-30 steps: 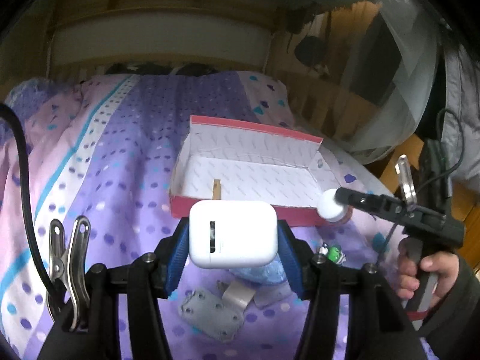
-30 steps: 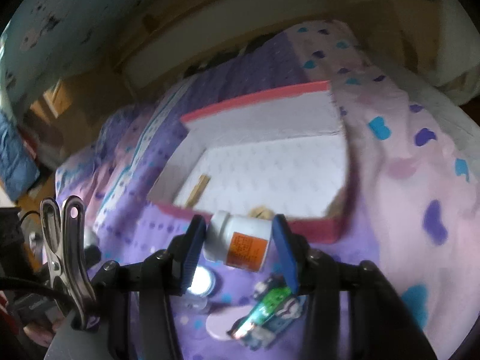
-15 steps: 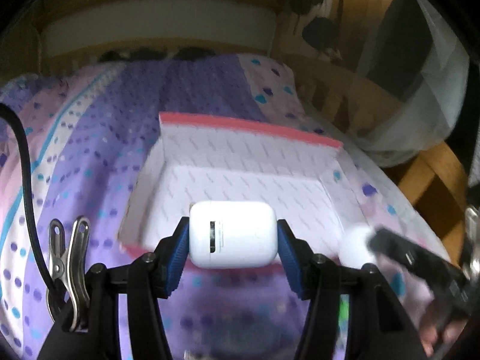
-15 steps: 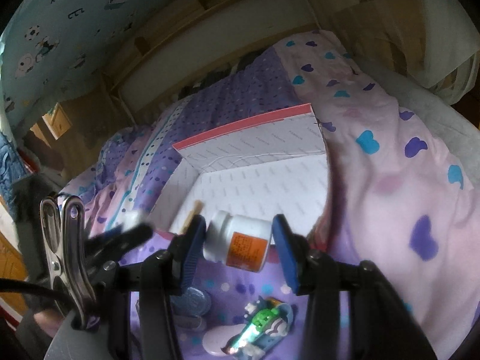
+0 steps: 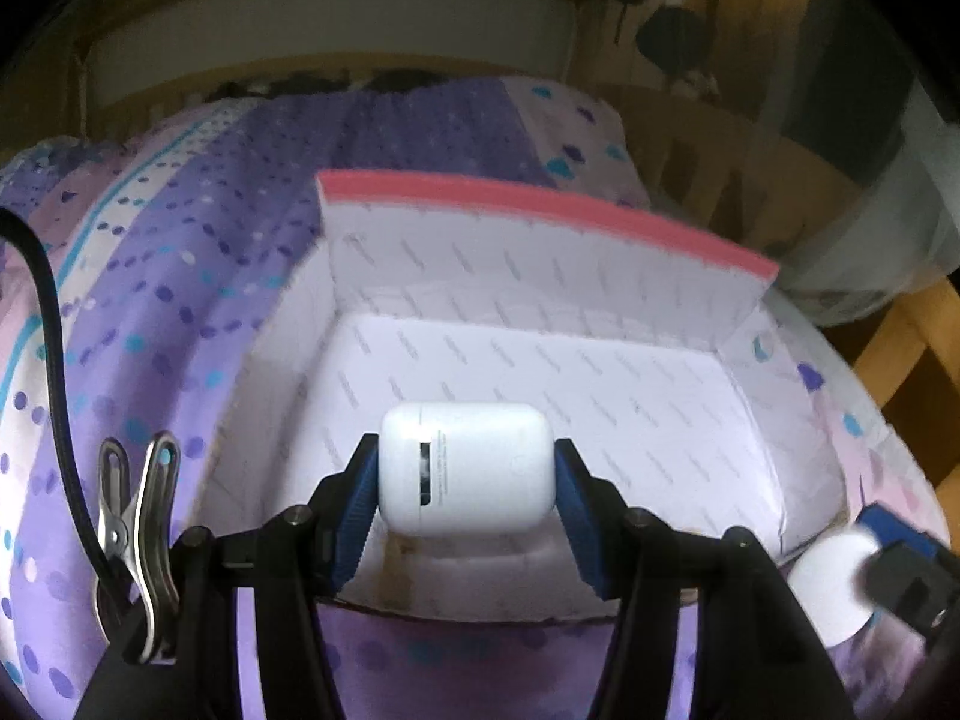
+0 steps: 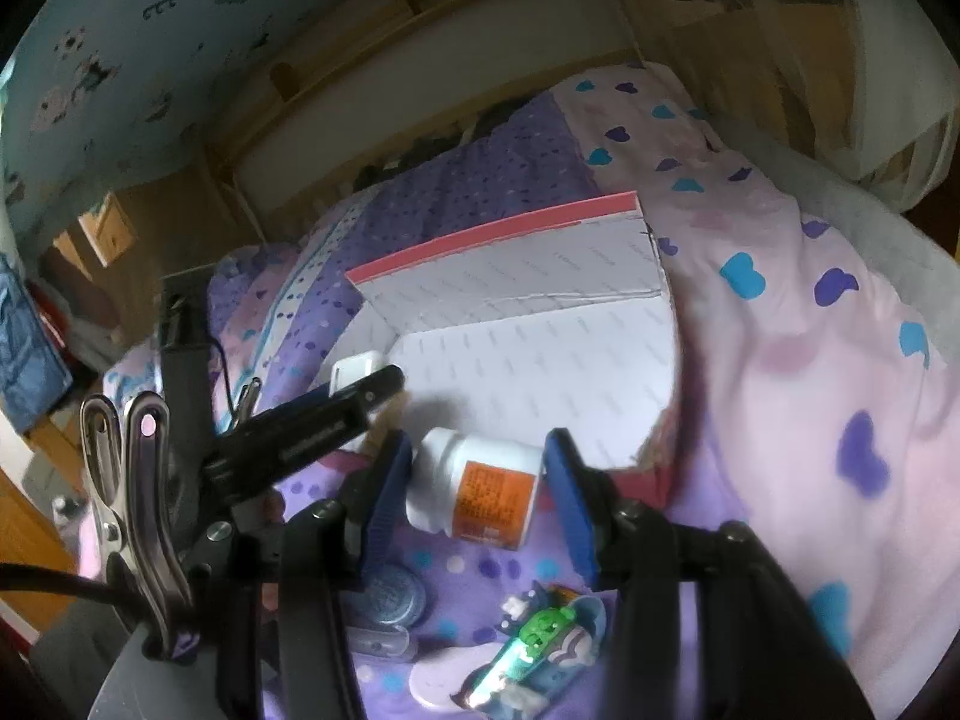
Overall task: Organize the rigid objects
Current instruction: 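Carry the earbud case over the box with the left gripper while the right gripper grasps the white pill bottle, then release the earbud case into the box with the left gripper while the right gripper sets the bottle inside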
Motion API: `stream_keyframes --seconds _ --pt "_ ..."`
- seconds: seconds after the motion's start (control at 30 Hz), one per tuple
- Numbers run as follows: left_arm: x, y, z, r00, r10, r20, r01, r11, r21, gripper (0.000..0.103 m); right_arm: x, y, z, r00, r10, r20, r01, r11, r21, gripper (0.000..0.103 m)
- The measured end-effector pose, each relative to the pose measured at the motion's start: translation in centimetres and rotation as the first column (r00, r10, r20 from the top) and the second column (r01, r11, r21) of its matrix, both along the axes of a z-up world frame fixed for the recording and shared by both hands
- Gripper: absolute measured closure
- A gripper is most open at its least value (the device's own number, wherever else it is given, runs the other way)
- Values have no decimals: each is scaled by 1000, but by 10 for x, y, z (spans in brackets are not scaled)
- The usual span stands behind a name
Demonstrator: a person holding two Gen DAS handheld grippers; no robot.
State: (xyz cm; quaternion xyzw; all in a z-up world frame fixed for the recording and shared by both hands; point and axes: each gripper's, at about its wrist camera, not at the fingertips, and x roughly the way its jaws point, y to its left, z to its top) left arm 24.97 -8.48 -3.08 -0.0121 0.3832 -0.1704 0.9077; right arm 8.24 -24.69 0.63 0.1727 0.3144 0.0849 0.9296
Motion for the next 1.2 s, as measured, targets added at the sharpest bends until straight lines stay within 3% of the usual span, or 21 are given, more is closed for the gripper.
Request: stream_keyframes --seconds 0.13,0.33,0.5,0.6,0.87,1.03,1.2 --pt "-9 -20 -10 998 -55 18 53 994 92 44 -1 -1 4 1000 0 18 0 1000 -12 56" --pt "-9 -31 -18 994 -103 -27 105 990 93 44 26 -3 19 997 15 71 -7 994 -106 56" --pt "-3 -34 -25 992 -95 -81 103 990 100 44 77 -3 -4 998 -27 -51 21 994 -103 56" --pt "-1 -32 -29 990 -91 -104 101 990 95 44 87 9 -18 995 -16 -99 3 991 -133 56" --pt "-5 -35 -34 994 -68 -87 79 989 127 44 96 9 -33 992 6 -128 -28 985 -169 56" --pt "-8 -30 -35 997 -35 -71 44 989 142 44 96 21 -33 984 4 -179 -56 956 -287 56" --pt "-10 -28 -37 997 -38 -68 47 988 146 44 93 18 -32 983 9 -185 -62 957 -284 55"
